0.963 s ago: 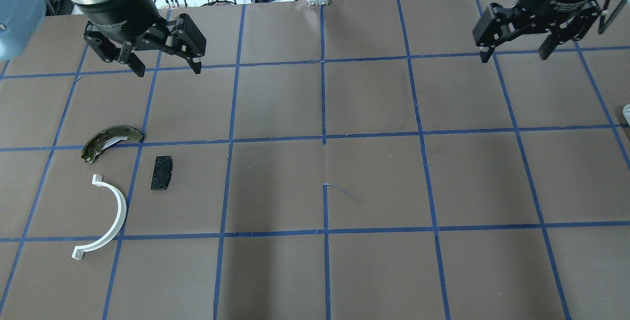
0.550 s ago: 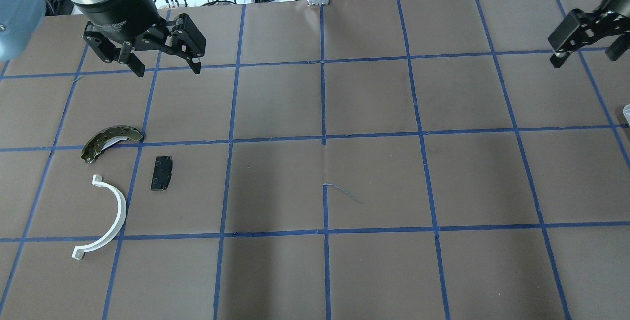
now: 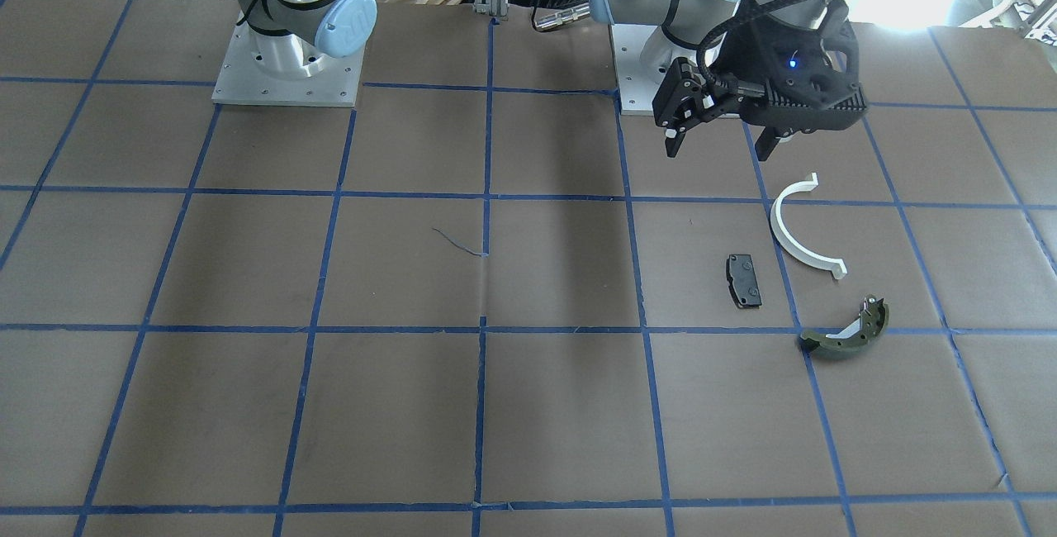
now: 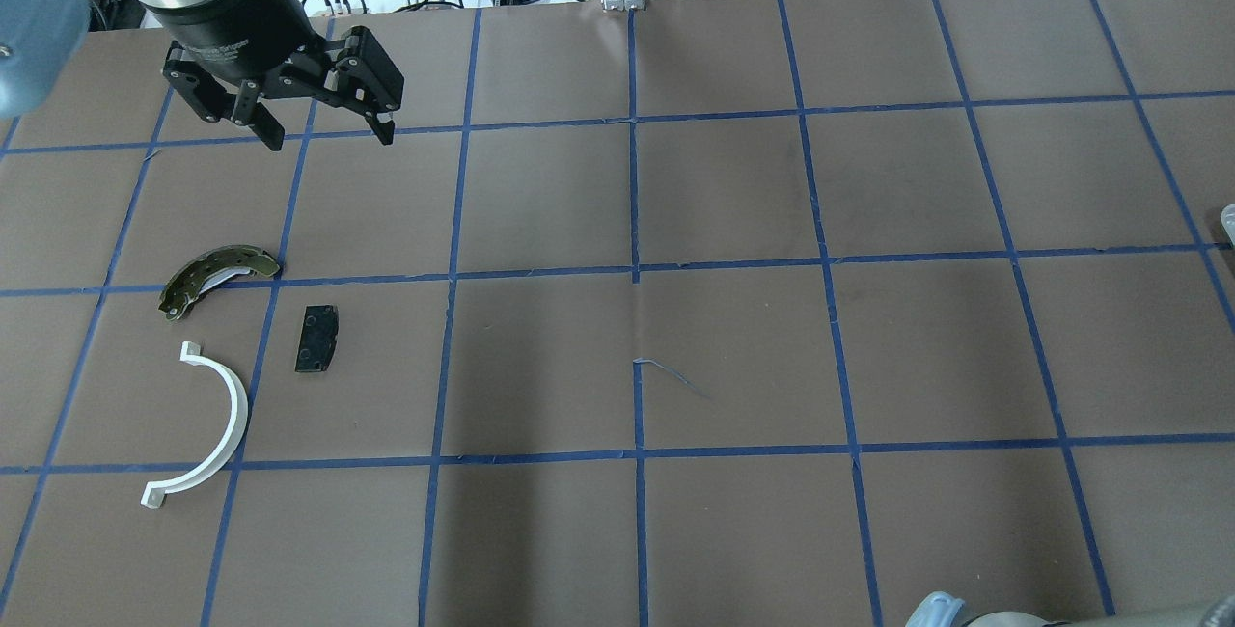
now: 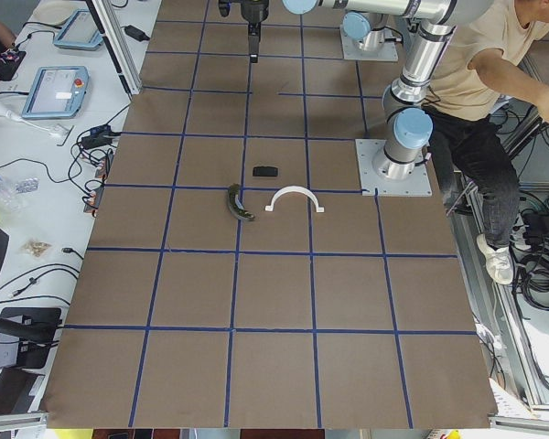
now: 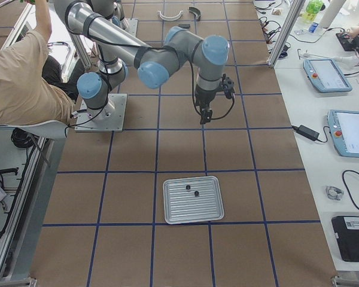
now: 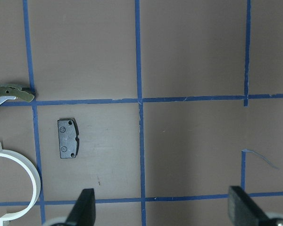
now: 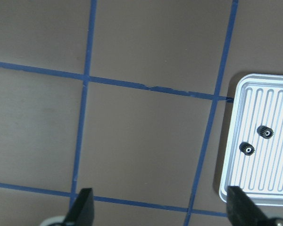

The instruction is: Place bearing gear from tray to pile

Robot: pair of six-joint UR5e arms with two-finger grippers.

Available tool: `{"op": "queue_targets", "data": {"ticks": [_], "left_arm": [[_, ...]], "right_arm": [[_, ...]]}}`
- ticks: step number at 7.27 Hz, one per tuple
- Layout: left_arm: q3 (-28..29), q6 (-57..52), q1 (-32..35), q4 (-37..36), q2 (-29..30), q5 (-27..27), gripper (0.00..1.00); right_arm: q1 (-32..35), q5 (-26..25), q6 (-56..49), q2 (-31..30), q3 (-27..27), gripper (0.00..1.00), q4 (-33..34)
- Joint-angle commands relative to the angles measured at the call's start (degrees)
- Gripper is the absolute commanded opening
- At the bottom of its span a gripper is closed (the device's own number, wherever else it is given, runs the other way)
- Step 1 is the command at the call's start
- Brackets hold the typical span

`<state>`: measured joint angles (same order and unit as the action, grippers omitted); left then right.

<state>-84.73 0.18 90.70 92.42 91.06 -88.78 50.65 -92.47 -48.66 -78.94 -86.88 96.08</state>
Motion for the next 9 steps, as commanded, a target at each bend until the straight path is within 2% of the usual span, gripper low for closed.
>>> {"op": "queue_targets", "data": {"ticks": [1, 2, 3, 4, 6, 8, 9], "left_arm": [[-0.1, 0.0, 0.0, 0.0, 0.0, 0.0, 1.0], [0.0, 0.0, 0.0, 0.0, 0.0, 0.0, 1.0], [0.0, 0.0, -0.1, 0.0, 0.0, 0.0, 1.0], [0.0, 0.0, -0.1, 0.0, 0.0, 0.0, 1.0], [0.0, 0.0, -0.1, 0.0, 0.0, 0.0, 1.0], [0.0, 0.0, -0.1, 0.0, 0.0, 0.0, 1.0], [0.0, 0.0, -0.1, 0.0, 0.0, 0.0, 1.0]], "right_arm": [[-7.5, 0.1, -8.0, 6.3, 0.0, 1.0, 6.2], [-9.2, 0.1, -11.1, 11.3, -0.1, 1.0, 10.8], [-9.4, -0.1, -11.3, 16.7, -0.1, 1.0, 19.4], [-10.9, -0.1, -12.9, 19.6, 0.0, 1.0, 23.5], [-12.7, 0.3, -14.2, 22.9, 0.3, 1.0, 24.9], [-12.7, 0.4, -14.0, 23.7, 0.2, 1.0, 25.0], [-12.7, 1.0, -13.8, 23.7, 0.0, 0.94, 25.0]]}}
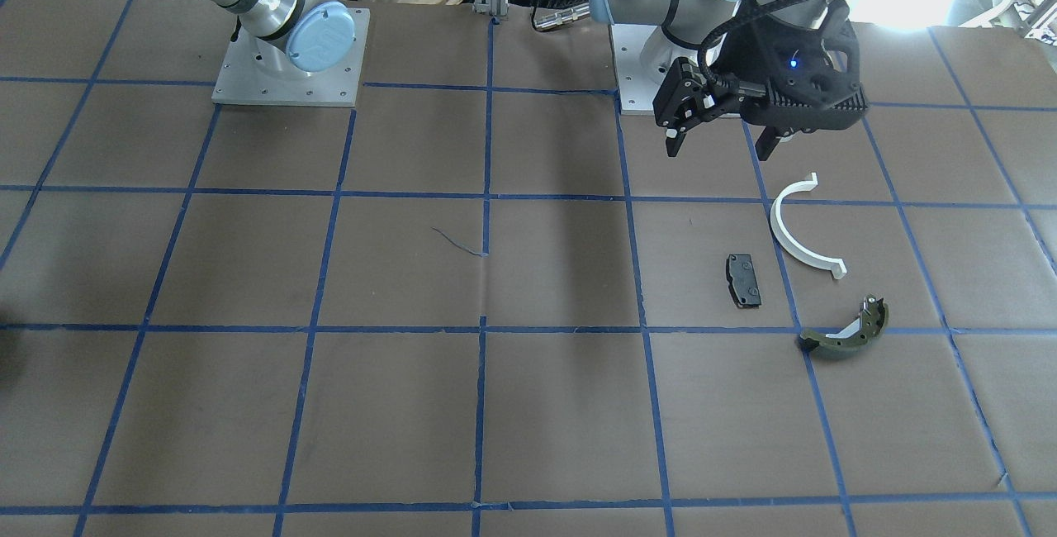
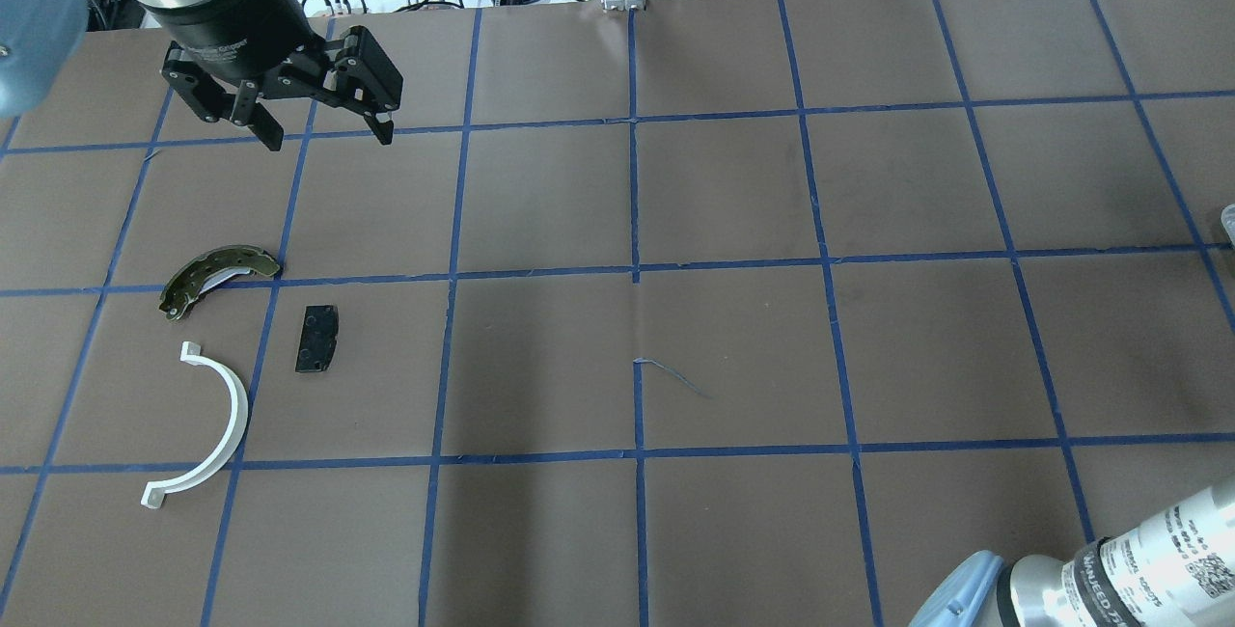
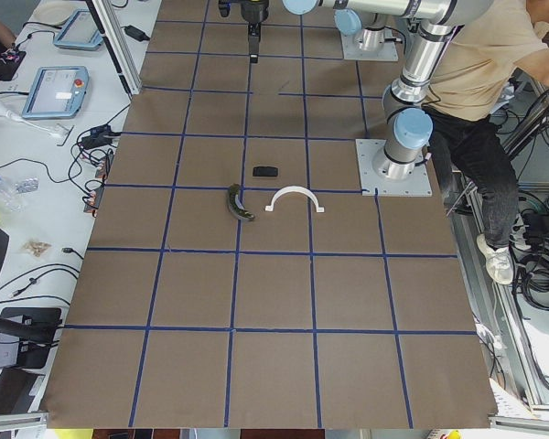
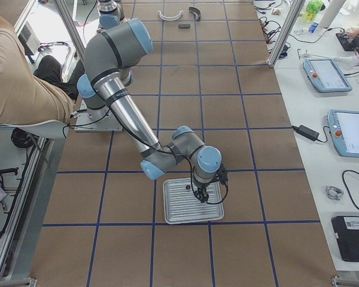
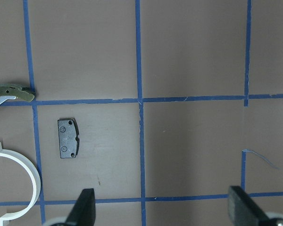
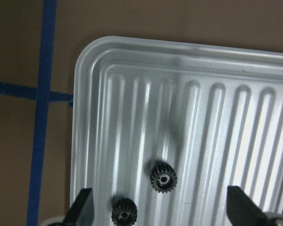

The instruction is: Place bearing gear from tray to pile

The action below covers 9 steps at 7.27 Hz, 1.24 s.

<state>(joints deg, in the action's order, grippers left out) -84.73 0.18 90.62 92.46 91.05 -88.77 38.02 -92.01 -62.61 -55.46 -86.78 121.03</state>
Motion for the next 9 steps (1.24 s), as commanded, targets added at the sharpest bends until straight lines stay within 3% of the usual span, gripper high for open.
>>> {"op": "queue_targets", "data": {"ticks": [1, 6, 7, 9], "left_arm": [[0.0, 0.0, 0.0, 0.0, 0.0, 0.0, 1.0], [0.0, 0.0, 0.0, 0.0, 0.0, 0.0, 1.0], [0.0, 0.0, 0.0, 0.0, 0.0, 0.0, 1.0], [0.0, 0.0, 0.0, 0.0, 0.0, 0.0, 1.0]], "right_arm": [[0.0, 0.5, 0.2, 0.3, -0.1, 0.93, 0.1], [0.0, -0.2, -0.2, 2.4, 0.2, 0.72, 0.2], [0.0, -0.4, -0.3, 2.4, 0.2, 0.61, 0.2], [0.0, -0.4, -1.2, 2.4, -0.2, 0.49, 0.6]]}}
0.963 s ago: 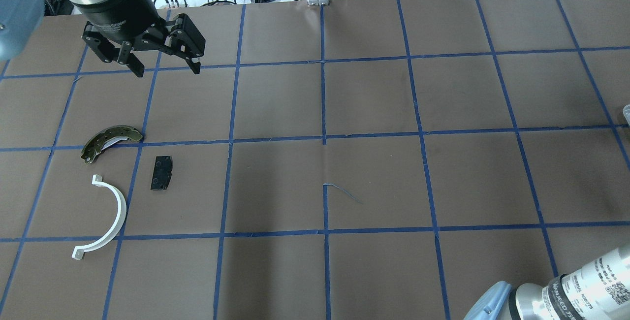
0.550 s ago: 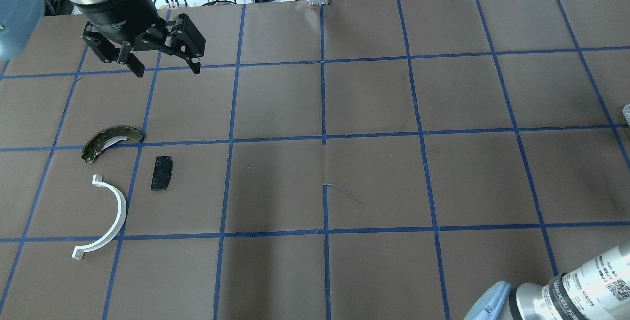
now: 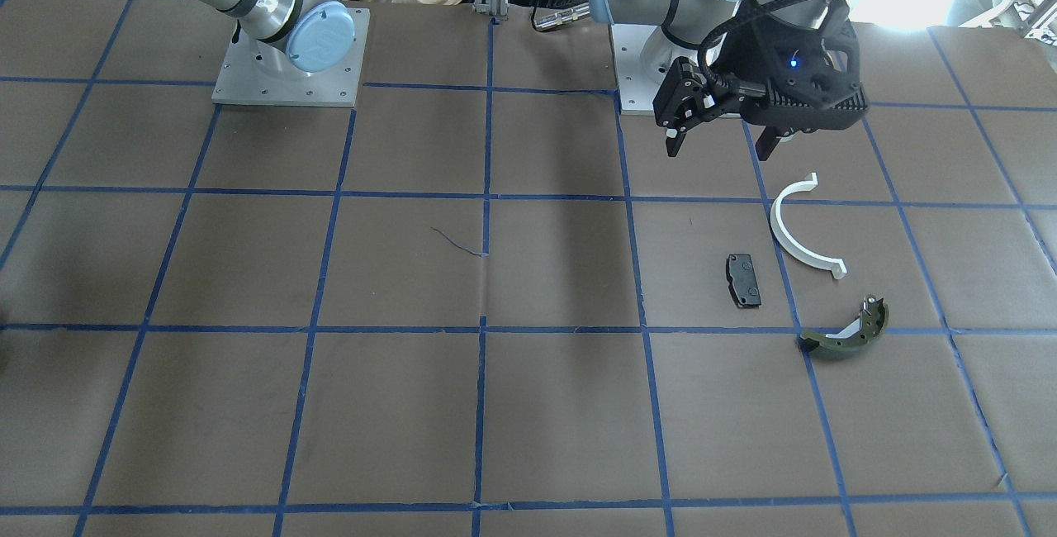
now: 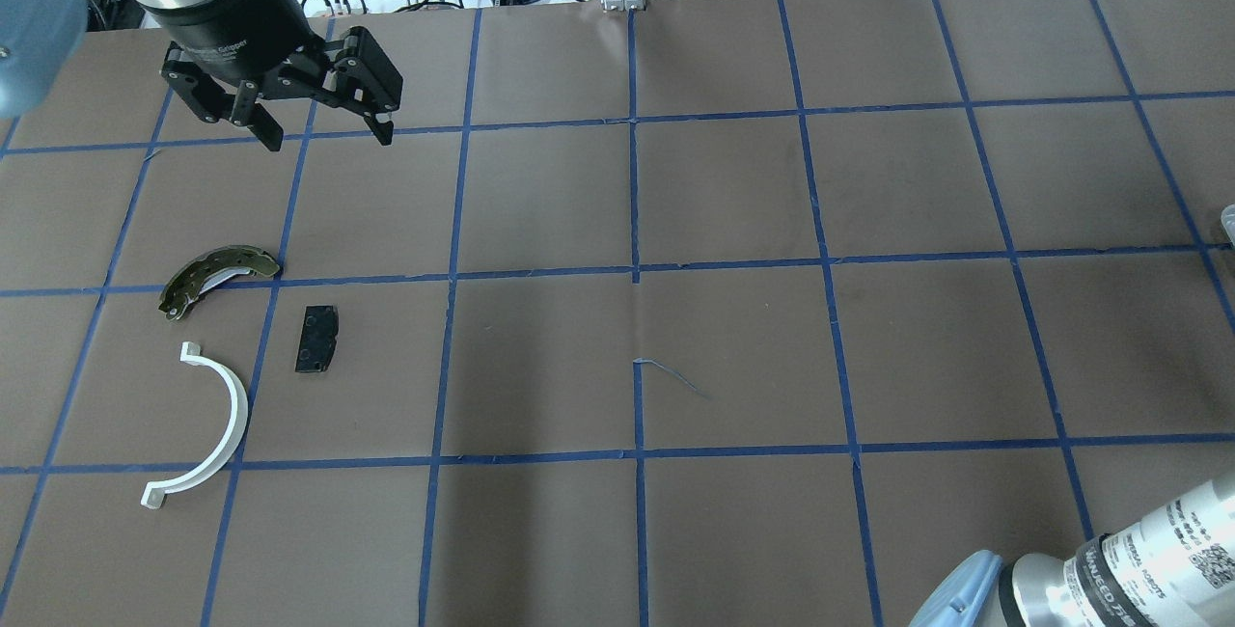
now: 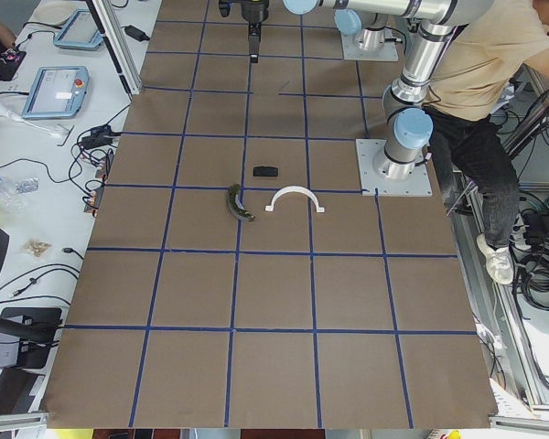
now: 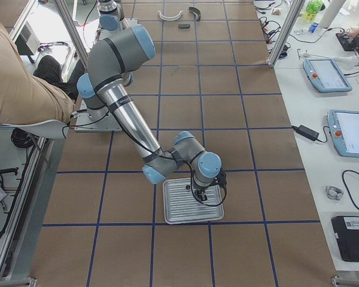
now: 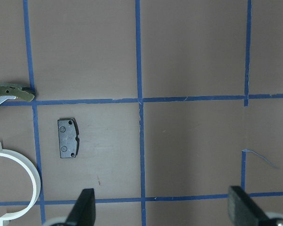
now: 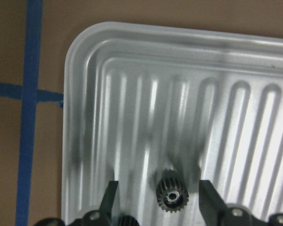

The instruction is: Place bearing gear from tray to pile

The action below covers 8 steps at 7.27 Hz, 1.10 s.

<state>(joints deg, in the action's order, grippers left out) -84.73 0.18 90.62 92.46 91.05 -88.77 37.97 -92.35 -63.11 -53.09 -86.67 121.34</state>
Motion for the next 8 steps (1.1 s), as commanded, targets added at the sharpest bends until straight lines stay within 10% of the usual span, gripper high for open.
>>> {"op": "queue_targets", "data": {"ticks": [1, 8], "left_arm": [[0.0, 0.0, 0.0, 0.0, 0.0, 0.0, 1.0], [-0.1, 0.0, 0.0, 0.0, 0.0, 0.0, 1.0]], "right_arm": [[0.0, -0.1, -0.4, 0.1, -0.3, 0.32, 0.4], [3.8, -2.3, 0.9, -6.3, -0.3, 0.07, -2.1]]}}
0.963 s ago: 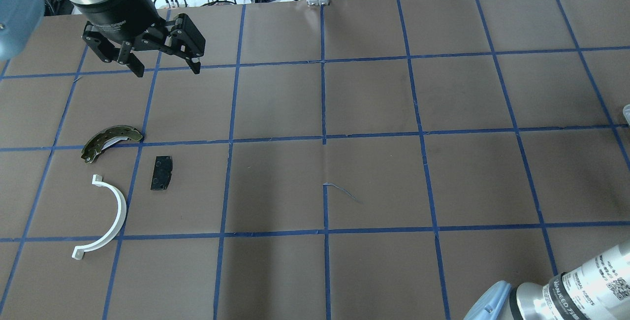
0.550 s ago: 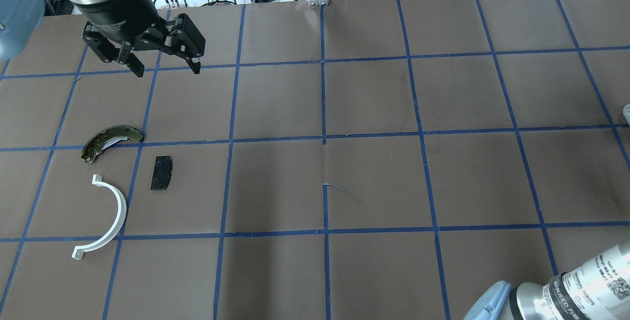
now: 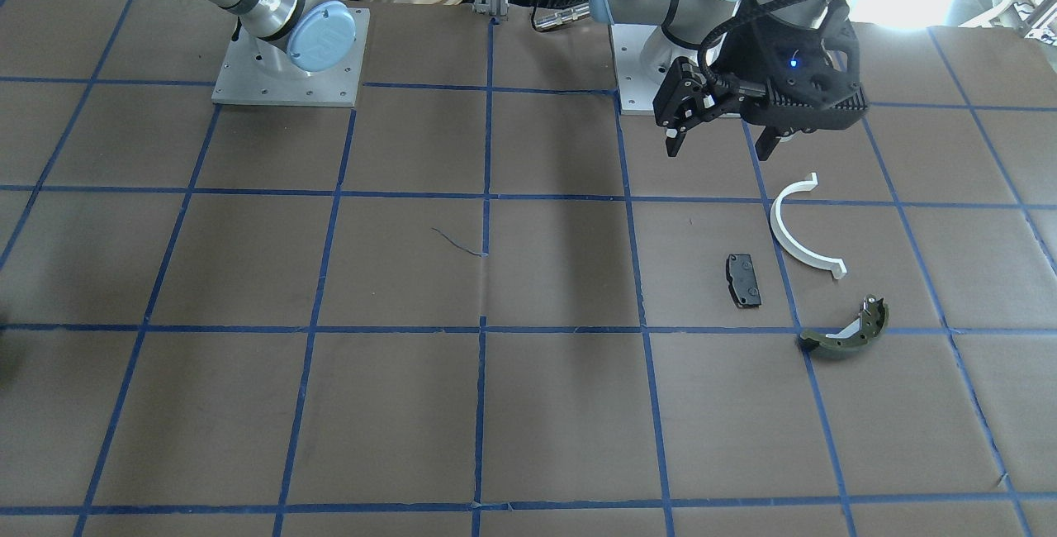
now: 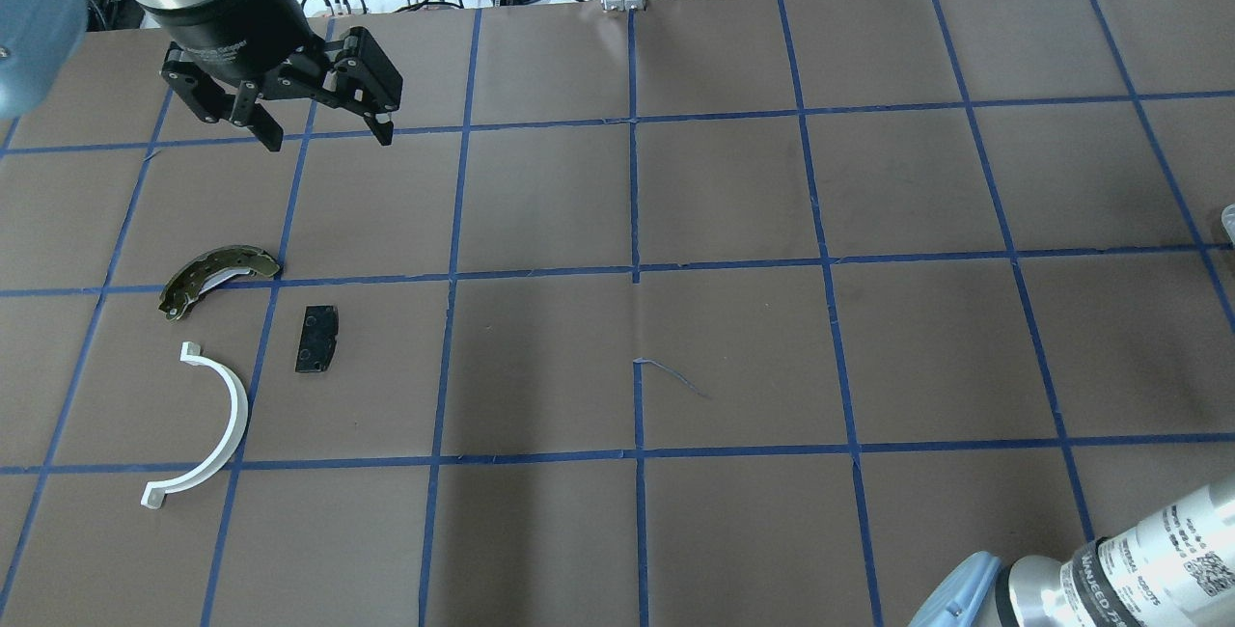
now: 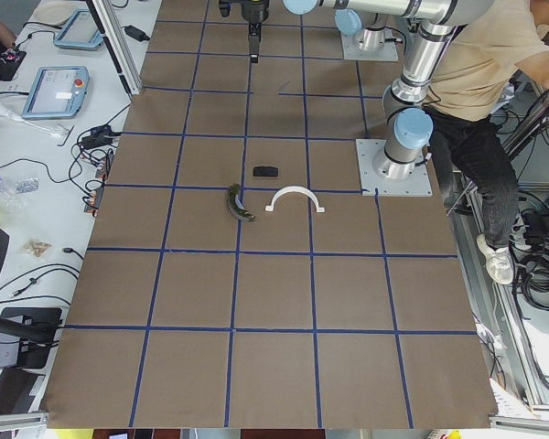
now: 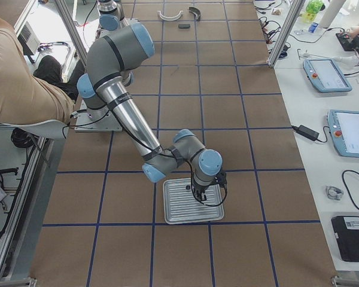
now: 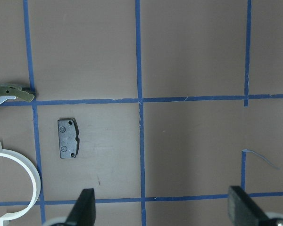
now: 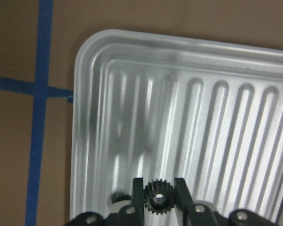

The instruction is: Place bearing gear from tray to pile

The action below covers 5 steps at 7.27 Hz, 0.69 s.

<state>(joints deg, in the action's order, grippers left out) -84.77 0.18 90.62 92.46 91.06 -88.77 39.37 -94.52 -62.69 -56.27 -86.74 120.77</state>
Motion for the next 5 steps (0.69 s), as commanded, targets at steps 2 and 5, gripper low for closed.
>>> {"op": "queue_targets", "data": {"ticks": [2, 5], "left_arm": [[0.0, 0.0, 0.1, 0.0, 0.0, 0.1, 1.0], [0.0, 0.0, 0.0, 0.0, 0.0, 0.1, 1.0]], "right_arm": [[9.0, 0.2, 8.7, -11.2, -0.3, 0.07, -11.1], [26.0, 0.8, 31.8, -14.9, -0.7, 0.07, -14.1]]}}
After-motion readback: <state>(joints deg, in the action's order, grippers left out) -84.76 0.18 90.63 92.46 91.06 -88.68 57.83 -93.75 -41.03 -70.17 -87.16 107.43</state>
